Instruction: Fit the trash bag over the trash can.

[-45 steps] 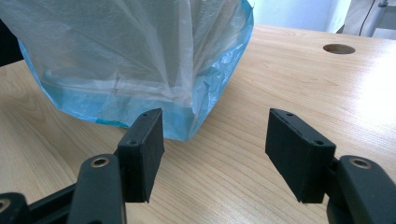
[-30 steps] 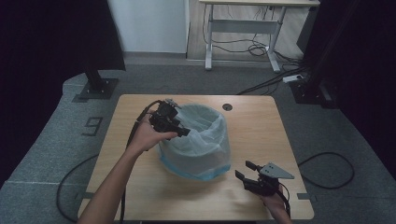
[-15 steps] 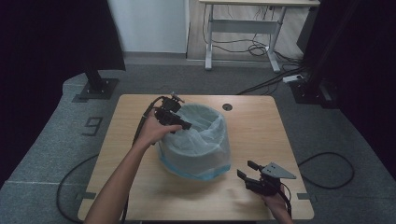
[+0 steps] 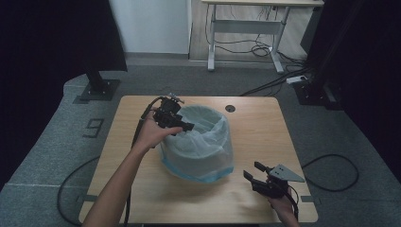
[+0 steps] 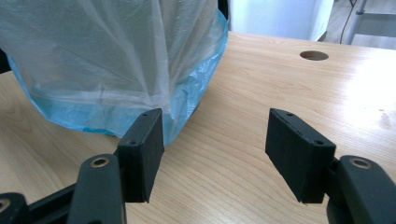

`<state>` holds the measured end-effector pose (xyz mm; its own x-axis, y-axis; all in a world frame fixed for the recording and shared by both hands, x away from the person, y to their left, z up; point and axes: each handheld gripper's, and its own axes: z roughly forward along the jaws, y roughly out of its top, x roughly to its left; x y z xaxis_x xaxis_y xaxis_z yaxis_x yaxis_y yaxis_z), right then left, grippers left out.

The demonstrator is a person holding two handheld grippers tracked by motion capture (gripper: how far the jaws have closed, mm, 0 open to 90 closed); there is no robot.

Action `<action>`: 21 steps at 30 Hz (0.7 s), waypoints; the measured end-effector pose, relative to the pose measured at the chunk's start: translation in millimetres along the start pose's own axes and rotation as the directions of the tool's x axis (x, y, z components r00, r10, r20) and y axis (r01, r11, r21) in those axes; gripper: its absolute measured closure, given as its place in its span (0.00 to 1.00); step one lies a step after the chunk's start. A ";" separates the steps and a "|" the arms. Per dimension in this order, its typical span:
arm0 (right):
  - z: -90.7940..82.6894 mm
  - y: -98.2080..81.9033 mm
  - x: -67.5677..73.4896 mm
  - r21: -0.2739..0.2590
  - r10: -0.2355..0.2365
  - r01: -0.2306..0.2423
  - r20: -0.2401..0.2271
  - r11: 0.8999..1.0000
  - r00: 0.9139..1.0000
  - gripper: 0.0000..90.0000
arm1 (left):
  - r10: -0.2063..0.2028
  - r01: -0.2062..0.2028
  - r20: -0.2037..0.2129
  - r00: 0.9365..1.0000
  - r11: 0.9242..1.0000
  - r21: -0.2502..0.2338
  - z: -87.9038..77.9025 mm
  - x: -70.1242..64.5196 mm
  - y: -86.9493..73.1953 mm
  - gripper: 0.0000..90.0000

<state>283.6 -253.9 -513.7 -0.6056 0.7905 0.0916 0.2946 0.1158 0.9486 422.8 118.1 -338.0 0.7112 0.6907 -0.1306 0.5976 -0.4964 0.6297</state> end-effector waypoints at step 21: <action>-0.9 -7.2 -6.3 0.024 -0.004 0.003 0.015 1.000 1.000 0.40 | 0.097 -0.098 -0.017 0.995 0.975 -0.199 -69.3 -29.0 -79.4 0.39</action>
<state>284.7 -260.3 -520.9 -0.5955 0.7990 0.0834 0.3101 0.1328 0.9414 329.1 173.8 -331.2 0.7593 0.6483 -0.0563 0.4396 -0.4471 0.7790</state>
